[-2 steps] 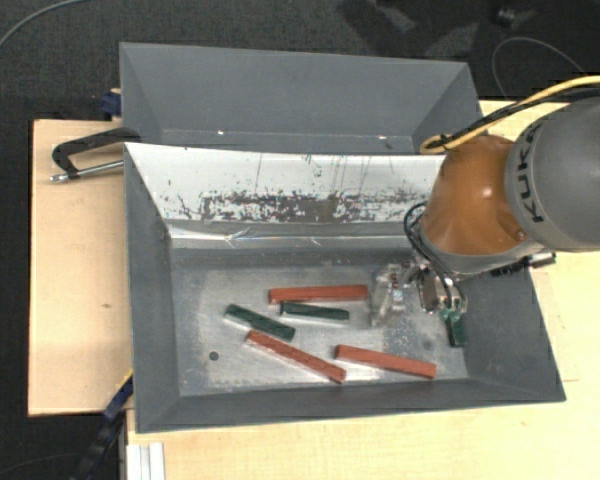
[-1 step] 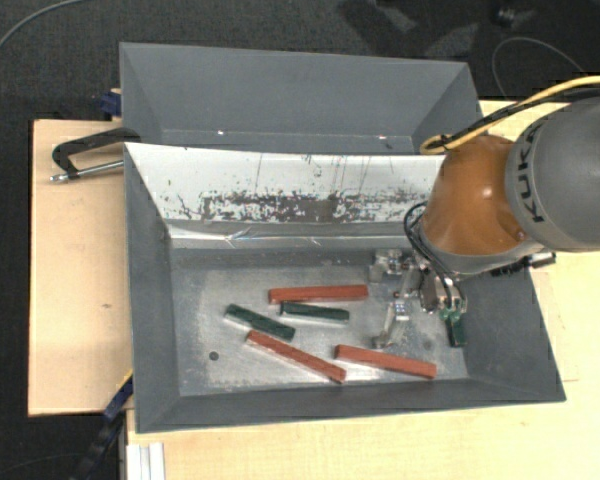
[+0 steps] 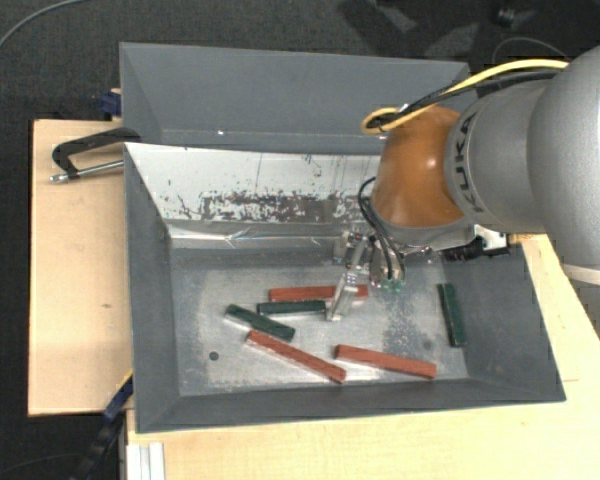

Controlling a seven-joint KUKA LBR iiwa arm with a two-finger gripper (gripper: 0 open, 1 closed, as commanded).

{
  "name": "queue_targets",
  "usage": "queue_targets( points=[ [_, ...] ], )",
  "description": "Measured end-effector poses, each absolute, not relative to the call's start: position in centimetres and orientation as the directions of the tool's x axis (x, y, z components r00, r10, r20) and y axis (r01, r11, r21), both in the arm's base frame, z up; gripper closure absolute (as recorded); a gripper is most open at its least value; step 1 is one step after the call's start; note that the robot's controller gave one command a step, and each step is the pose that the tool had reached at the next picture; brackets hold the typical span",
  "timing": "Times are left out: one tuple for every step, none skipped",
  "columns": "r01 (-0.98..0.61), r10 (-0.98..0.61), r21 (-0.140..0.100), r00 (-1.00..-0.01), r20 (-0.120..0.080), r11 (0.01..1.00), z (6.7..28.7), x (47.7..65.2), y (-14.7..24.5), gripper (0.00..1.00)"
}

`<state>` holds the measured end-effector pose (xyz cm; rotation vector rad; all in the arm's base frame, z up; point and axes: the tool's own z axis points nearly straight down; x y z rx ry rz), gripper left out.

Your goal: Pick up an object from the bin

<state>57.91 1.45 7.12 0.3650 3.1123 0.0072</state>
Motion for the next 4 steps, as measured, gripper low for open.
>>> queue_targets(
  points=[
    [0.142,0.142,0.004,-0.990,-0.006,0.990,7.1,57.8,6.6,0.00],
    [0.146,0.146,0.001,-0.989,-0.006,0.989,7.1,57.8,6.3,1.00],
    [0.131,0.131,0.005,-0.991,-0.013,0.991,18.4,55.5,8.0,1.00],
    [0.159,0.159,0.005,-0.987,-0.015,0.987,26.9,55.1,7.7,1.00]
  ],
)
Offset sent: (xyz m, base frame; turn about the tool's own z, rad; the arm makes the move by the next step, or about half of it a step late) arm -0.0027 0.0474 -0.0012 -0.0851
